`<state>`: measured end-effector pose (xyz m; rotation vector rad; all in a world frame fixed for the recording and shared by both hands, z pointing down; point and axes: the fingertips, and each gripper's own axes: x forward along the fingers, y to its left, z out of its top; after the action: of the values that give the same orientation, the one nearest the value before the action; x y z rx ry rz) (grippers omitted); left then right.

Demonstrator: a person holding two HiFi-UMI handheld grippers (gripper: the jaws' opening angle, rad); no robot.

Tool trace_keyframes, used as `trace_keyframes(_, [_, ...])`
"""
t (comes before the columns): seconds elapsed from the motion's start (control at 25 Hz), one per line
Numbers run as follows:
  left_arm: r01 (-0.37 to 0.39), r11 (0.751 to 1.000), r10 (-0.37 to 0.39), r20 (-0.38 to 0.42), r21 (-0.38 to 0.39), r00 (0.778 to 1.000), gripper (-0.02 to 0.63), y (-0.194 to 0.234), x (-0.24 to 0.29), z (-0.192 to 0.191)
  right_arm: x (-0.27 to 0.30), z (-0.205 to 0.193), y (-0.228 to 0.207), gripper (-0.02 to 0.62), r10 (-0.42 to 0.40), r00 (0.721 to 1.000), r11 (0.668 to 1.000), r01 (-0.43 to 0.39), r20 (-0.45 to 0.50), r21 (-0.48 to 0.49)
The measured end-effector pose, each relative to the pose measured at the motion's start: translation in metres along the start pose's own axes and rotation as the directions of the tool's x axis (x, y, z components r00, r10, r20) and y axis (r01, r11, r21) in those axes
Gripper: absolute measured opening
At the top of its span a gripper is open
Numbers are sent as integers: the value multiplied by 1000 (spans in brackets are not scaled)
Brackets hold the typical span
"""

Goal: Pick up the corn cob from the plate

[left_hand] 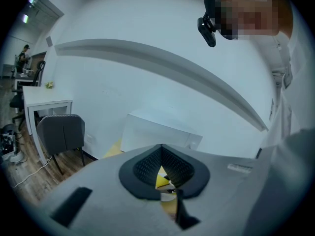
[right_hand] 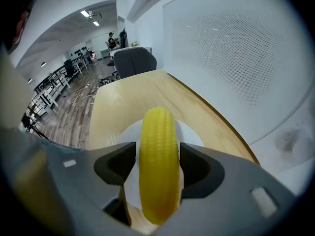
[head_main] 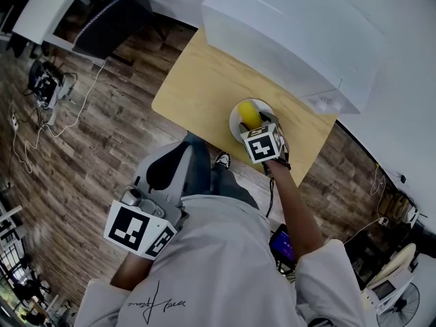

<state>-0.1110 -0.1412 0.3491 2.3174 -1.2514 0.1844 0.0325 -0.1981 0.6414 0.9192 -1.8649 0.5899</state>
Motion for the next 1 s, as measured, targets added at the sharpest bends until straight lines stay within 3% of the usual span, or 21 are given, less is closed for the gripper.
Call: trace_keyframes(1.0, [-1, 1000, 1, 9, -23, 1000, -6, 4, -5, -2, 9, -3, -3, 268, -7, 1000, 1000, 7, -27, -8])
